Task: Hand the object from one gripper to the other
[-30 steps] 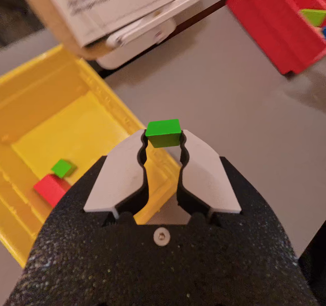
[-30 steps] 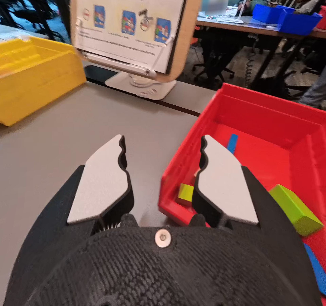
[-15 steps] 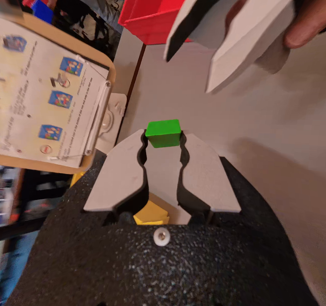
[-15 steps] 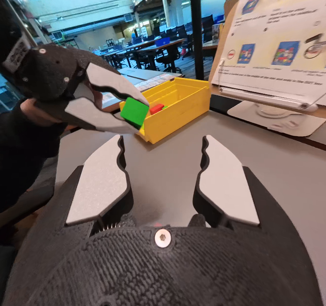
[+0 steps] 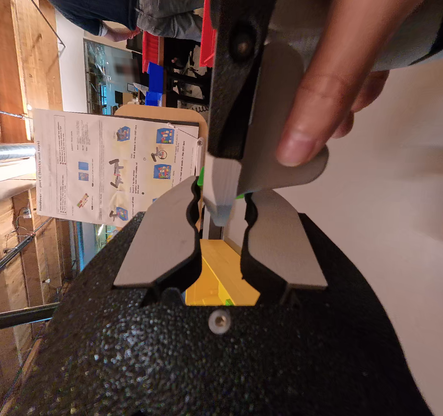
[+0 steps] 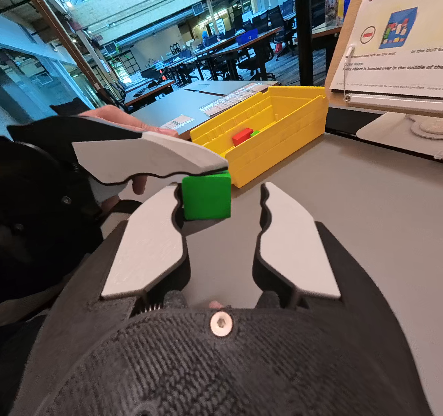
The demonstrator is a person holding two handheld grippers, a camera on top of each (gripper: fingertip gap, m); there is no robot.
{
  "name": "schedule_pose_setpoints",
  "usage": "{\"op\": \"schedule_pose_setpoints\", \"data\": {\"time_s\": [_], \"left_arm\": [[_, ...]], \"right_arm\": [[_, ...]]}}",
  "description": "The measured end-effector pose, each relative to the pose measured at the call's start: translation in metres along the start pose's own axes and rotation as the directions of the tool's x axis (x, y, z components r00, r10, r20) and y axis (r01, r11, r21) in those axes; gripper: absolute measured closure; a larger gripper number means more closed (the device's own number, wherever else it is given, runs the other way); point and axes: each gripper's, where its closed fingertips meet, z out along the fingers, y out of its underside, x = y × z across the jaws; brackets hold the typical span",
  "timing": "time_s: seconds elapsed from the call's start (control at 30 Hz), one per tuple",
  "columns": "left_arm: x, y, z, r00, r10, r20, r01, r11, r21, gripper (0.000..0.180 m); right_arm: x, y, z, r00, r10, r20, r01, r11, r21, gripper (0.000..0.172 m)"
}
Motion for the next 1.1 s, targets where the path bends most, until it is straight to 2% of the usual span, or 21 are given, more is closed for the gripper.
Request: {"op": "schedule_pose_setpoints", "data": {"time_s": [0.03, 0.13, 0.27, 0.37, 0.43, 0.53, 0.63, 0.77, 0.87, 0.93, 1.0, 1.1], "left_arm": [[0.002, -0.001, 0.001, 1.000, 0.004, 0.000, -0.004, 1.000, -0.004, 0.146], [0.005, 0.000, 0.005, 1.000, 0.001, 0.023, 0.000, 1.000, -0.027, 0.146], [0.007, 0.002, 0.009, 0.999, -0.036, 0.038, 0.037, 0.999, -0.021, 0.147], [0.004, -0.003, 0.008, 0.990, -0.127, 0.056, 0.125, 0.991, 0.038, 0.145], [0.001, 0.000, 0.009, 0.977, -0.204, 0.067, 0.200, 0.978, 0.062, 0.133], [0.001, 0.011, 0.010, 0.935, -0.351, 0.048, 0.347, 0.934, 0.081, 0.129], [0.005, 0.027, 0.011, 0.848, -0.530, -0.012, 0.529, 0.844, 0.091, 0.129], [0.016, 0.048, 0.013, 0.644, -0.752, -0.139, 0.764, 0.640, 0.076, 0.130], [0.024, 0.061, 0.013, 0.485, -0.845, -0.223, 0.871, 0.490, 0.038, 0.130], [0.028, 0.067, 0.012, 0.414, -0.871, -0.265, 0.905, 0.425, 0.020, 0.130], [0.031, 0.071, 0.008, 0.366, -0.882, -0.298, 0.925, 0.379, 0.013, 0.130], [0.036, 0.072, 0.002, 0.329, -0.880, -0.343, 0.938, 0.347, 0.012, 0.131]], "right_arm": [[-0.002, 0.000, 0.001, 1.000, -0.005, 0.011, 0.005, 1.000, -0.002, 0.118], [-0.003, 0.003, 0.002, 0.999, -0.033, 0.009, 0.034, 0.999, -0.018, 0.135], [0.001, 0.006, 0.004, 0.998, -0.066, -0.011, 0.065, 0.996, -0.056, 0.137], [0.001, 0.001, 0.000, 0.998, -0.067, 0.009, 0.068, 0.997, -0.031, 0.137], [0.007, -0.005, -0.006, 0.998, -0.055, -0.001, 0.055, 0.998, -0.003, 0.137], [0.034, -0.017, -0.027, 0.995, -0.040, -0.093, 0.043, 0.999, 0.031, 0.137], [0.085, -0.028, -0.068, 0.951, -0.034, -0.308, 0.053, 0.997, 0.052, 0.137], [0.162, -0.035, -0.157, 0.766, -0.030, -0.642, 0.085, 0.995, 0.056, 0.137], [0.194, -0.031, -0.214, 0.669, 0.020, -0.743, 0.061, 0.995, 0.081, 0.137], [0.208, -0.031, -0.244, 0.604, 0.030, -0.796, 0.068, 0.994, 0.090, 0.137], [0.218, -0.029, -0.260, 0.552, 0.020, -0.834, 0.077, 0.994, 0.075, 0.137], [0.229, -0.025, -0.253, 0.551, -0.010, -0.835, 0.073, 0.997, 0.036, 0.137]]}}
